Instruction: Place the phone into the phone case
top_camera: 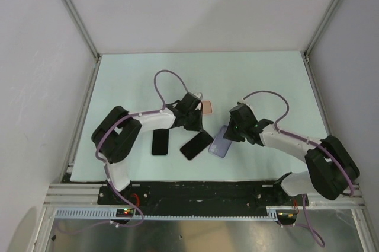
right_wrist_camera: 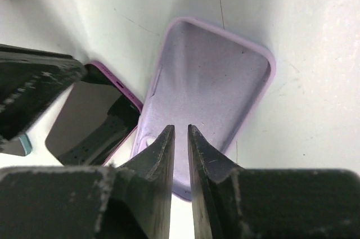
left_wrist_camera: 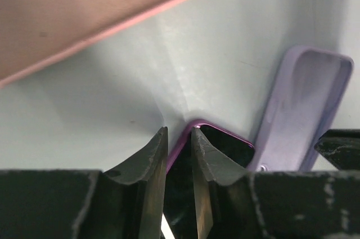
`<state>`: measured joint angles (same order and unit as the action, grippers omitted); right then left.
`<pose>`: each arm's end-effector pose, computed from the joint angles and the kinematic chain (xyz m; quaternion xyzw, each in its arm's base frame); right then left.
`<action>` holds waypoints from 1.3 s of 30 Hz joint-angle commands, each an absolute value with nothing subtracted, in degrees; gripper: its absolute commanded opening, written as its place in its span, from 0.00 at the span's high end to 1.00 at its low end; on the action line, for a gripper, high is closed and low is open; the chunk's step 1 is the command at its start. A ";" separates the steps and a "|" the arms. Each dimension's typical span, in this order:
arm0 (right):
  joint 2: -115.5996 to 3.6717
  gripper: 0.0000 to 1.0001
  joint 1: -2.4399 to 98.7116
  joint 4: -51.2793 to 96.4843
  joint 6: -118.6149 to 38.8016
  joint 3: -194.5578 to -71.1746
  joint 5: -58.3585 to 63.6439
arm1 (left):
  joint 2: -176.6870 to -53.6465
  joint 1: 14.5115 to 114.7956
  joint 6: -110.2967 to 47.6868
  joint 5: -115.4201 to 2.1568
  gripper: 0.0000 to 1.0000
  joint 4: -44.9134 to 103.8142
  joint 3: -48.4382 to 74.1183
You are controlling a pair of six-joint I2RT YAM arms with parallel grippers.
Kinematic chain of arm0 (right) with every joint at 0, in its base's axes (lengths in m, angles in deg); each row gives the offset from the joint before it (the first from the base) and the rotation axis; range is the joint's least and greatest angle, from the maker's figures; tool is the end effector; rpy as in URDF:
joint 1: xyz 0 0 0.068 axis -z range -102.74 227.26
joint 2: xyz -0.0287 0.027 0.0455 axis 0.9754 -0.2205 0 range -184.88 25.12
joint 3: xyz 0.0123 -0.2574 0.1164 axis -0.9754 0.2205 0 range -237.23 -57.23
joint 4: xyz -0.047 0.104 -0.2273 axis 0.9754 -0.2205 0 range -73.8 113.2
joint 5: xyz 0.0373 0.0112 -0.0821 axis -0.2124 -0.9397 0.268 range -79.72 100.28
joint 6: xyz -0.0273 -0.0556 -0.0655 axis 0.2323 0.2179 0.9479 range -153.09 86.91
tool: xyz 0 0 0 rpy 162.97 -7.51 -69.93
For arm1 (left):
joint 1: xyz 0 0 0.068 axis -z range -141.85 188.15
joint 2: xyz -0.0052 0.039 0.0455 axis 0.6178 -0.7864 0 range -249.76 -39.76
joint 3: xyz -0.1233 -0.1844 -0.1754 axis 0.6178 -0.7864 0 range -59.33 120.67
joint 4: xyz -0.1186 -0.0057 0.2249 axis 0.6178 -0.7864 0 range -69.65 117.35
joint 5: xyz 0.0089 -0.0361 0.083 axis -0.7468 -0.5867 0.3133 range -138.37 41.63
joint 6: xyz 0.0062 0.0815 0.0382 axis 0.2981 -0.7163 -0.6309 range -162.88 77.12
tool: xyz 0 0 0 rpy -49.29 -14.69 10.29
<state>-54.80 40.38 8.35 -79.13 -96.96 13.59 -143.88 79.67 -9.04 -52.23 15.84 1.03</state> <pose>0.2271 0.1647 0.1496 0.0848 0.9497 0.1781 0.2432 0.2869 -0.2613 0.1318 0.0738 0.9511 -0.2078 0.2165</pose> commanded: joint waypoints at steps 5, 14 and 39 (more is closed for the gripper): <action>-45.36 0.76 41.09 7.54 -75.13 -97.66 15.43 | -144.65 84.66 -11.59 -59.17 0.73 14.43 2.09; -47.50 0.72 40.96 8.80 -73.24 -98.71 12.72 | -140.11 88.27 -11.19 -61.10 0.73 14.55 -2.24; -56.37 0.03 26.18 19.88 -46.18 -102.96 3.51 | -88.93 85.66 24.59 -28.16 0.30 6.85 -32.17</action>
<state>-53.62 28.25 16.78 -54.28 -99.54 5.64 -94.63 86.99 21.54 -35.92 8.87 -33.05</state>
